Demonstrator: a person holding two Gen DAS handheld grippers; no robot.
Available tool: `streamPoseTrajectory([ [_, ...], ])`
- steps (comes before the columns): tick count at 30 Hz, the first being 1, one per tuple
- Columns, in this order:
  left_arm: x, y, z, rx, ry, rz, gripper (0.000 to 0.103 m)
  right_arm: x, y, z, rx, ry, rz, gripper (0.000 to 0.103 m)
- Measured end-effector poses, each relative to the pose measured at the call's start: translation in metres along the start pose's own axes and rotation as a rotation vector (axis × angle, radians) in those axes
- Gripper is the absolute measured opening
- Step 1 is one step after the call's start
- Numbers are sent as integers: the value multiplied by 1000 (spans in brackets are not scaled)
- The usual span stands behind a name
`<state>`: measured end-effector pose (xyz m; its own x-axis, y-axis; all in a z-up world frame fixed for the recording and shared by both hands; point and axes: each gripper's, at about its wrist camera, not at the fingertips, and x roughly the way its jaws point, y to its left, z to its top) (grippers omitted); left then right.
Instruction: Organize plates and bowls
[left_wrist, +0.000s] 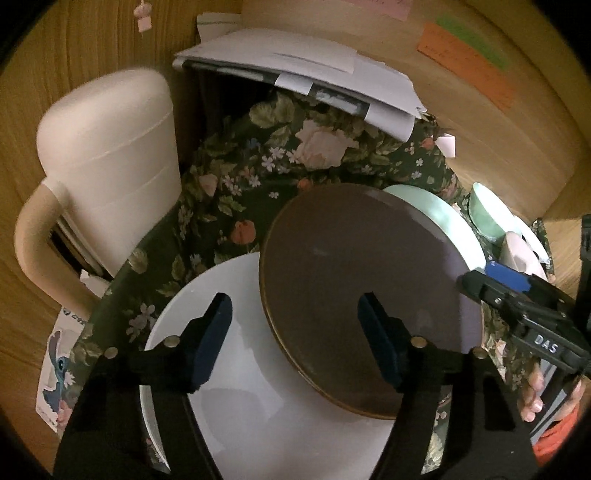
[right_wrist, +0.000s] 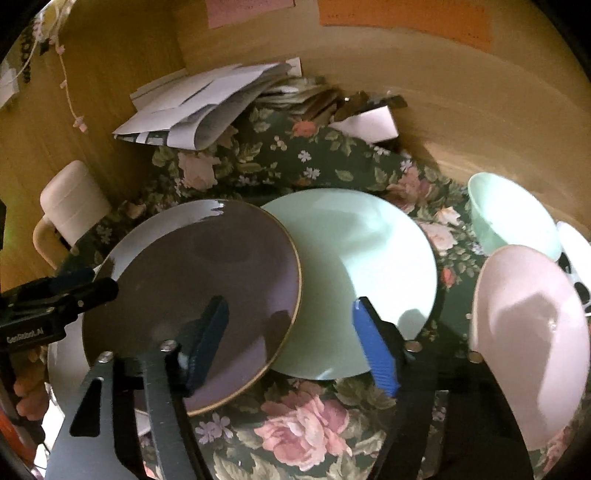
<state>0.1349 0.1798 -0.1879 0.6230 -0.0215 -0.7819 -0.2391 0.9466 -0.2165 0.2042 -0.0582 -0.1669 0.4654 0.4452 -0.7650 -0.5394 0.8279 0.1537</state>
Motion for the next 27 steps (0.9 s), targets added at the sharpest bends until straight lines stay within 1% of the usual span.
streamPoseTrajectory([
  [1, 1, 1, 0, -4, 6, -4, 65, 2, 0, 0, 3, 4, 4, 58],
  [3, 3, 2, 0, -11, 23, -12, 56, 6, -2, 1, 14, 14, 12, 54],
  [9, 10, 3, 1, -15, 52, -19, 49, 15, -6, 1, 46, 36, 43, 45],
  [12, 13, 4, 2, -21, 66, -28, 46, 19, -8, 2, 63, 48, 71, 42],
  [19, 17, 2, 5, -8, 72, -37, 43, 27, -7, 2, 74, 68, 104, 30],
  [24, 18, -1, 6, 4, 75, -44, 42, 31, -7, 2, 86, 76, 140, 28],
  [27, 18, -2, 6, 0, 80, -40, 42, 32, -6, 2, 91, 73, 141, 28],
])
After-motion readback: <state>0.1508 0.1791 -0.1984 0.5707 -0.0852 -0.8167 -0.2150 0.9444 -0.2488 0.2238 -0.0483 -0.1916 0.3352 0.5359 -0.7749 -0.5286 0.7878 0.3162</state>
